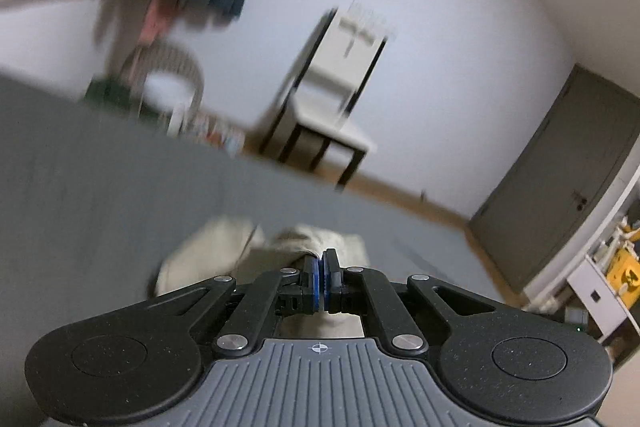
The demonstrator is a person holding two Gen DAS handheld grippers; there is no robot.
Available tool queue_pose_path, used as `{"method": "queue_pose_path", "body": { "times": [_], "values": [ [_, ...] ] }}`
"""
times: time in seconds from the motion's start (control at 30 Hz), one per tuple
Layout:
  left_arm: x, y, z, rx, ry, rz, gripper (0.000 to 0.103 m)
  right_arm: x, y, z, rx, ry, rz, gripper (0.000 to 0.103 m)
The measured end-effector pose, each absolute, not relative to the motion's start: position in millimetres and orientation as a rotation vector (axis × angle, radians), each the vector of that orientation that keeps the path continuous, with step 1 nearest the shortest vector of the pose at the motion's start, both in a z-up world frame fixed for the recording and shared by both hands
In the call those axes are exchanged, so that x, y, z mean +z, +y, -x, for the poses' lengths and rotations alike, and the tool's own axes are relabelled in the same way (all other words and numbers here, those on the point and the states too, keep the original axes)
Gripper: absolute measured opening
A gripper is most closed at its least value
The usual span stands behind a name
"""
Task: Fold clothes
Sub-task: 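Lift the beige garment with the left tool and drag it onto the bed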
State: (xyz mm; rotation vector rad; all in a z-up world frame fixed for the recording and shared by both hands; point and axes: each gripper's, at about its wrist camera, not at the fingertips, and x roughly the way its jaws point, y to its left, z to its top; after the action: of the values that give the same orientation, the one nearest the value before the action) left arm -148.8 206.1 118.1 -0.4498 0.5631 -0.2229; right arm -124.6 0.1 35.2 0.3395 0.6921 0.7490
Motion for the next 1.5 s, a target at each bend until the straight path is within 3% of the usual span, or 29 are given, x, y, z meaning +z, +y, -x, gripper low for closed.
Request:
{"method": "queue_pose_path", "body": {
  "times": [0.17, 0.3, 0.5, 0.63, 0.67, 0.73, 0.83, 1.03, 1.27, 1.37, 1.43, 1.5],
  "values": [
    [65.2, 191.5, 176.0, -0.209, 0.711, 0.388, 0.001, 33.9, 21.5, 132.9, 0.725, 0.721, -0.155, 0.08],
    [46.7, 174.0, 191.6, -0.234, 0.778, 0.328, 0.002, 34.7, 13.9, 129.9, 0.649, 0.737, -0.147, 0.091],
    [45.3, 149.8, 211.8, -0.323, 0.809, 0.284, 0.002, 23.3, 5.0, 121.3, 0.702, 0.716, -0.266, 0.084],
    [57.2, 128.9, 223.3, -0.397, 0.817, 0.222, 0.002, 29.1, 26.9, 133.4, 0.84, 0.611, -0.185, 0.083],
    [61.0, 126.7, 225.8, -0.399, 0.813, 0.198, 0.002, 29.4, 35.4, 137.0, 0.845, 0.59, -0.125, 0.08],
    [70.3, 126.7, 229.9, -0.387, 0.8, 0.166, 0.002, 27.2, 51.6, 139.3, 0.824, 0.604, -0.003, 0.038],
    [85.7, 143.5, 228.7, -0.344, 0.759, 0.22, 0.002, 17.0, 58.8, 136.4, 0.808, 0.693, 0.052, 0.014],
    [102.4, 182.6, 202.6, -0.17, 0.712, 0.293, 0.002, 35.0, 33.4, 142.6, 0.865, 0.826, -0.047, 0.007],
    [96.3, 215.7, 146.1, -0.029, 0.723, 0.462, 0.004, 71.7, -31.5, 145.1, 0.798, 0.799, 0.027, 0.007],
    [87.7, 217.0, 117.8, 0.025, 0.713, 0.446, 0.01, 76.0, -64.7, 135.7, 0.659, 0.778, 0.034, 0.007],
    [76.8, 215.7, 101.0, 0.067, 0.725, 0.418, 0.024, 70.9, -79.5, 129.7, 0.565, 0.79, 0.068, 0.007],
    [65.3, 210.2, 87.5, 0.09, 0.772, 0.409, 0.078, 61.2, -87.6, 122.8, 0.49, 0.814, 0.096, 0.008]
  ]
}}
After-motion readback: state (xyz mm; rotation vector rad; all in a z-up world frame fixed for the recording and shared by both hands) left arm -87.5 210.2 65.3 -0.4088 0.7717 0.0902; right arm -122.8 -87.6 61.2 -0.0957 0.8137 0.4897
